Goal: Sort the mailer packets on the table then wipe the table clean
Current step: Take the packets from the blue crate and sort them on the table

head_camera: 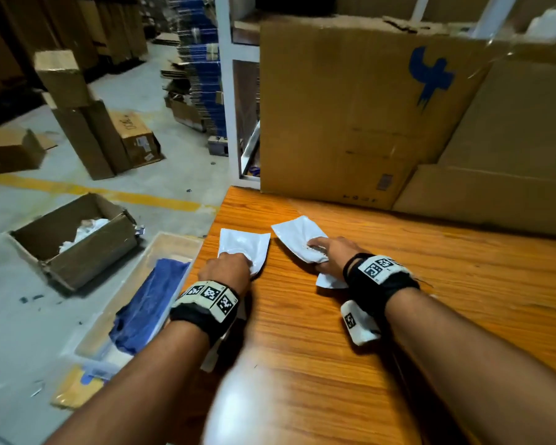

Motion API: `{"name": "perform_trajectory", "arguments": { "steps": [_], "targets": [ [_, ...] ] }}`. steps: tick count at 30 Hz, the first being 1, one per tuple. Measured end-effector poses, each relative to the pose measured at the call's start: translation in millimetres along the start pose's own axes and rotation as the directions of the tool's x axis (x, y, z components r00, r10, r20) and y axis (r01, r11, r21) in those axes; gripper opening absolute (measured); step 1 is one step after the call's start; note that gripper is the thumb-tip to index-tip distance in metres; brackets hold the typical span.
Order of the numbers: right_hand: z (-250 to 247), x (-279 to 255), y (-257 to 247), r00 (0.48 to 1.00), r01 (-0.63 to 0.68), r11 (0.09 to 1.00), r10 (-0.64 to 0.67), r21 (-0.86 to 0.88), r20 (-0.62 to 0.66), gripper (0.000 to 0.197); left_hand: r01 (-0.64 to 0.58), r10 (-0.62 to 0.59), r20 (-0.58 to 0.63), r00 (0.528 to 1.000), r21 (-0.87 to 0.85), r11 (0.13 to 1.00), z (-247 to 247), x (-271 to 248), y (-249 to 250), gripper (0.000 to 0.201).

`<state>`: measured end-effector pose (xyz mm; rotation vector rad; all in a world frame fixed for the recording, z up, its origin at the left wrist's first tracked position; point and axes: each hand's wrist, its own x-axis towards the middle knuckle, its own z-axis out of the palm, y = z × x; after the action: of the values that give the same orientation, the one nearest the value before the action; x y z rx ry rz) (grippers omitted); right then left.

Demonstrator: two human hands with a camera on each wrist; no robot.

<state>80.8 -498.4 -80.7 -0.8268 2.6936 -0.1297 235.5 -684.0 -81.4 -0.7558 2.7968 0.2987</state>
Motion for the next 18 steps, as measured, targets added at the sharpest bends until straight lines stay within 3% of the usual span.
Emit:
{"name": "perform_trajectory", "arguments": {
  "steps": [5,9,16,18],
  "targets": [
    [-12.4,-30.7,40.3,0.982,-0.066,0.957,0.113,0.282,-0.153,0.065,-0.124,0.117,-0.072,0.99,-0.098,0.987,-17.4,-6.4,44.1,0.042],
    [-29.8,-63.8,82.6,0.953,-0.088,0.911,0.195,0.403,-0.233,0.067,-0.233,0.221,-0.091,0.971,-0.16,0.959,-33.1,-7.5,98.1,0.047],
    [-58.6,-161.5,183.7,0.869,-0.151,0.833,0.369,0.532,-0.33,0.064,-0.406,0.387,-0.123,0.914,-0.284,0.869,-40.5,-34.6,234.2,0.035],
    [-68.1,-196.3,218.1,0.83,-0.177,0.823,0.42,0.54,-0.368,0.063,-0.464,0.445,-0.129,0.886,-0.267,0.845,-38.3,-53.0,280.8,0.042]
  ]
}}
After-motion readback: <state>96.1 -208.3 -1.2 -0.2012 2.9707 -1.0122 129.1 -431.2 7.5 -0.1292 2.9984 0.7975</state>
